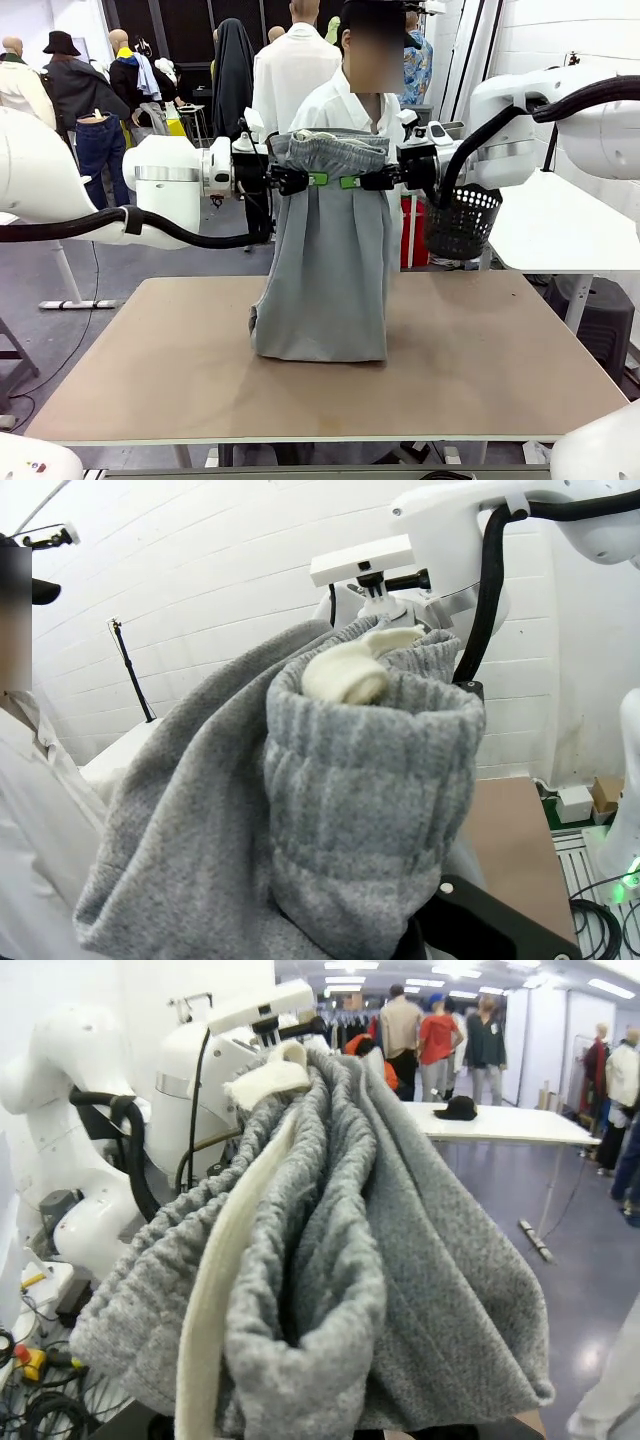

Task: Fold the training pants.
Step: Fold the Training pants in half.

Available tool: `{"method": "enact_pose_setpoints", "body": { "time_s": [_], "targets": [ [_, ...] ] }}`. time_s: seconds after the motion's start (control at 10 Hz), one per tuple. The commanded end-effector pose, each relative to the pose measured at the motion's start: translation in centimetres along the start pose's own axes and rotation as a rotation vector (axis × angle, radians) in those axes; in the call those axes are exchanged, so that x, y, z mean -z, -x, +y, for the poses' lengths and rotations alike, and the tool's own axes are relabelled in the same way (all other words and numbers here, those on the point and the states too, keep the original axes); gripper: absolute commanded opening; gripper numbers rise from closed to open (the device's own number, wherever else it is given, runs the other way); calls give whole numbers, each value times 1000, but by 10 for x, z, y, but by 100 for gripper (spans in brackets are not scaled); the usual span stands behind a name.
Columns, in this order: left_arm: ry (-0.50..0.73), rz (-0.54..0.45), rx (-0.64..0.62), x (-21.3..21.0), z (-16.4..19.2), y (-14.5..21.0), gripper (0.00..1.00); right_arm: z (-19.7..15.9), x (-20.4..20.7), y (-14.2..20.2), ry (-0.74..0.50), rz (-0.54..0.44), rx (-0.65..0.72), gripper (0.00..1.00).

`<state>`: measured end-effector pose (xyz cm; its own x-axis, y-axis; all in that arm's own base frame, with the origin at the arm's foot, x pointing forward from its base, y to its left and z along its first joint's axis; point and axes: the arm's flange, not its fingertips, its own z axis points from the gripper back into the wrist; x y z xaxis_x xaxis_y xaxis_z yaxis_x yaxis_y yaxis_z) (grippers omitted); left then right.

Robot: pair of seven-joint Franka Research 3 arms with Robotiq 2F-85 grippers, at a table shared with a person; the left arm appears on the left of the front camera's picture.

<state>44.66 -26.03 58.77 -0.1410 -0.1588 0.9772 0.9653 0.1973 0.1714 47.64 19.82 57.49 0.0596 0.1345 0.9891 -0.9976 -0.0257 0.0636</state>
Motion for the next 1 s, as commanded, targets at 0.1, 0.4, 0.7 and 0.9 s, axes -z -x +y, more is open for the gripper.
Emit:
{"method": "enact_pose_setpoints", "body": {
  "time_s": [0.1,0.4,0.7,0.9],
  "targets": [
    [-21,7,43,10,42,-3,0,-34,7,-24,26,57,-77,0],
    [-58,-13,52,11,59,-6,0,-56,14,-30,29,83,-66,0],
    [-39,-6,15,7,55,-1,0,-50,6,-25,36,60,-80,0],
    [-39,-6,15,7,55,-1,0,-50,6,-25,36,60,-80,0]
  ]
}}
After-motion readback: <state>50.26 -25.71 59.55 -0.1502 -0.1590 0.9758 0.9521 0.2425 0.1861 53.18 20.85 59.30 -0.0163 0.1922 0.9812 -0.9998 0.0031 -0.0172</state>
